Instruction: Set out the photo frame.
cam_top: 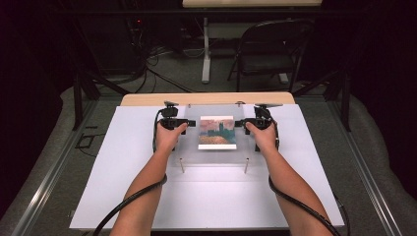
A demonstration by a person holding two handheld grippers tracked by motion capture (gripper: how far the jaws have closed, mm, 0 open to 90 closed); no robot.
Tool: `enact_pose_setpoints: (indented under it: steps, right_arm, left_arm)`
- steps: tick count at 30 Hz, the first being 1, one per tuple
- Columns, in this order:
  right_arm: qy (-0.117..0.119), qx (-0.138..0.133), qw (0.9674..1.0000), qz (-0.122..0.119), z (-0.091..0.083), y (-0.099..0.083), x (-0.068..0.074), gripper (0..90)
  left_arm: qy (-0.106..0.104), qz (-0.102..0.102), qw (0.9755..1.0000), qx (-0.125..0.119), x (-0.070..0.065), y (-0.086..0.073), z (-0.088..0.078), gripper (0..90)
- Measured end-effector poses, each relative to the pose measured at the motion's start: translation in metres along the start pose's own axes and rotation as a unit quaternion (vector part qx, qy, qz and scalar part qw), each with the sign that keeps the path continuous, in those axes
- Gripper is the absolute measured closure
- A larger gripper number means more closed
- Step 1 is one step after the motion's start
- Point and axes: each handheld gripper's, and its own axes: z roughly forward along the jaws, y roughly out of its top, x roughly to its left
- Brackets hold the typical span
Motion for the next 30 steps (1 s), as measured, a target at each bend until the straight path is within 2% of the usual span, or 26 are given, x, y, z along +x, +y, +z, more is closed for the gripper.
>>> enact_pose_setpoints:
  steps: [6, 9, 15, 18, 22, 24, 30]
  right_arm:
    - [0.005, -0.001, 1.0000, 0.001, 0.001, 0.000, -0.001, 44.3]
    - [0.007, 0.001, 0.9999, 0.007, 0.001, 0.000, -0.001, 44.7]
    - [0.001, -0.001, 0.9999, 0.012, 0.000, 0.000, 0.000, 45.8]
    - [0.007, -0.007, 0.9996, 0.027, 0.000, 0.000, -0.003, 49.5]
    - [0.018, -0.009, 0.9989, 0.041, -0.002, 0.000, -0.007, 52.3]
    - [0.021, -0.010, 0.9987, 0.045, -0.002, 0.000, -0.007, 53.1]
    - [0.030, -0.013, 0.9984, 0.047, -0.002, -0.001, -0.010, 53.9]
  left_arm:
    - [-0.011, -0.010, 0.9999, 0.003, 0.004, 0.000, -0.001, 36.2]
    - [-0.010, -0.010, 0.9999, 0.003, 0.004, 0.000, -0.001, 36.5]
    - [-0.015, -0.020, 0.9997, 0.001, 0.005, 0.000, -0.002, 38.2]
    - [-0.009, -0.032, 0.9995, 0.002, 0.005, 0.001, -0.003, 41.2]
    - [0.006, -0.024, 0.9997, -0.003, 0.003, 0.002, -0.006, 46.6]
    - [0.005, -0.023, 0.9997, -0.006, 0.004, 0.001, -0.007, 50.7]
    - [-0.001, -0.031, 0.9995, -0.004, 0.006, 0.001, -0.007, 50.5]
